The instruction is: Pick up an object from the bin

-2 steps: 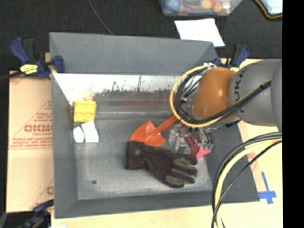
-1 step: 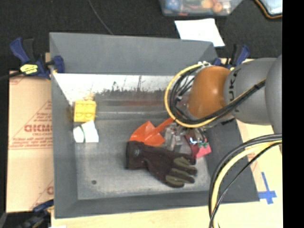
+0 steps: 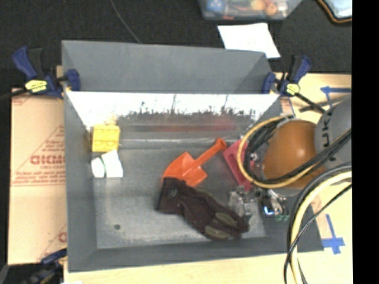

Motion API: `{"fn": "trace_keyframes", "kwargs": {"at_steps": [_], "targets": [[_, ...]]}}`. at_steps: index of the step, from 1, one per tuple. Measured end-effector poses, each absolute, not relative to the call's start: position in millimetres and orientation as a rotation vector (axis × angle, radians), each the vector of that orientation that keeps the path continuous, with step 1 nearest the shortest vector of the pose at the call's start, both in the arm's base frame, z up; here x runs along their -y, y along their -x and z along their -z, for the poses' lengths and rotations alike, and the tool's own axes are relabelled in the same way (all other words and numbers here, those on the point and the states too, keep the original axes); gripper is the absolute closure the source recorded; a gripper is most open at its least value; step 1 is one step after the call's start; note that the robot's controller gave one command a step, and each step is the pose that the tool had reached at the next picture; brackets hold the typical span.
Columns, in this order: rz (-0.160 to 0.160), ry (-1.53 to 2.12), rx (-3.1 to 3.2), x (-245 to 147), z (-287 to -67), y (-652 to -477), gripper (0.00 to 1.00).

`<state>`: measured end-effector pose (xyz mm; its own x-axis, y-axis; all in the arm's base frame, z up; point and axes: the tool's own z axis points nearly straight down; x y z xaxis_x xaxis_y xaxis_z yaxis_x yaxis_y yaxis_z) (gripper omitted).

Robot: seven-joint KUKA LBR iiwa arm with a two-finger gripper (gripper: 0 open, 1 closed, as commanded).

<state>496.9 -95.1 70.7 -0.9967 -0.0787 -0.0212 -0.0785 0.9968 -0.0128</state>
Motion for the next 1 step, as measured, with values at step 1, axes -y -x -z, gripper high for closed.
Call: {"fn": "trace_keyframes", "kwargs": {"at_steps": [1], "targets": [[0.020, 0.138, -3.117, 88.8, -70.5, -514.3, 1.00]]}}
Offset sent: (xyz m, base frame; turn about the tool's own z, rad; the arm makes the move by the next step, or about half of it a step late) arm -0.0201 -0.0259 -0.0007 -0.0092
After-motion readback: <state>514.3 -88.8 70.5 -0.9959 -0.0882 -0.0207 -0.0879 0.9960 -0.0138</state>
